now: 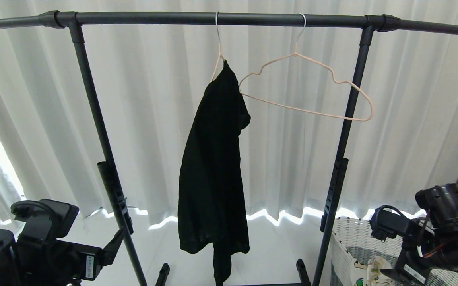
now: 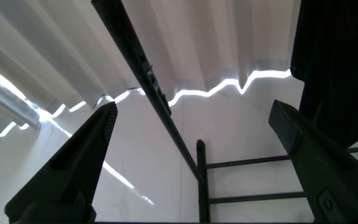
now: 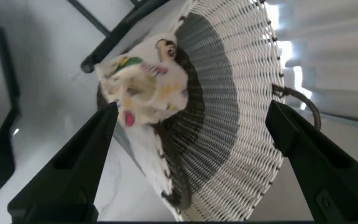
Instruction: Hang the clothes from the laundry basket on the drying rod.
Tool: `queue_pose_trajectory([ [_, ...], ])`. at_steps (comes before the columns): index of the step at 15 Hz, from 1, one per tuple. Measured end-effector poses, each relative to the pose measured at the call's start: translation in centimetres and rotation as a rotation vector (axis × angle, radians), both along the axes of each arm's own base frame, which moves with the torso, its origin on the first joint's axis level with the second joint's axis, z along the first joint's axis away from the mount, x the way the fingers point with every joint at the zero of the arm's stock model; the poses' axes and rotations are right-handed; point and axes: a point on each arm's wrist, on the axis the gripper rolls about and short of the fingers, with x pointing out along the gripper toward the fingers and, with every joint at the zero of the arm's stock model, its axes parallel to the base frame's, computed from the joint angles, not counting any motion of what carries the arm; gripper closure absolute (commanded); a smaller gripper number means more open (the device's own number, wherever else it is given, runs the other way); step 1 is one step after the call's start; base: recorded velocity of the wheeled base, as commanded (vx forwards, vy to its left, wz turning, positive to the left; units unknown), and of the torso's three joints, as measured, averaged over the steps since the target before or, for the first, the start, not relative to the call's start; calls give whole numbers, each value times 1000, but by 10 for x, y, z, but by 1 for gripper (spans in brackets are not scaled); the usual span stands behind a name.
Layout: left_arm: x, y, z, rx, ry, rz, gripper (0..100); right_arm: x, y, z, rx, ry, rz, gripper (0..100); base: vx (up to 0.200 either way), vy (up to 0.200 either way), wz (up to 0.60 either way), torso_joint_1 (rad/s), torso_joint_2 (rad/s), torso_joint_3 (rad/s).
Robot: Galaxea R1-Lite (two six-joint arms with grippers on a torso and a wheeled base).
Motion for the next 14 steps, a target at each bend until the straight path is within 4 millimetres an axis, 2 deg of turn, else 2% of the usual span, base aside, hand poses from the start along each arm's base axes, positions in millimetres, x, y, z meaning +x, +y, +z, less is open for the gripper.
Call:
queue_pose_trajectory([
  [4,0,-1,0,1,3,-4,0,25,-1,-23,-53,18,-71,0,0,0,0,0,0,0],
  [11,1,-1,-2,4,14,-4,0,46,-2,-46,-100,-18,-124,0,0,0,0,0,0,0],
  [12,1,-1,-2,3,13,-5,0,47,-2,-48,-102,-12,-124,100,0,0,0,0,0,0],
  [14,1,-1,-2,4,14,-5,0,47,-2,-49,-103,-6,-123,100,0,0,0,0,0,0],
])
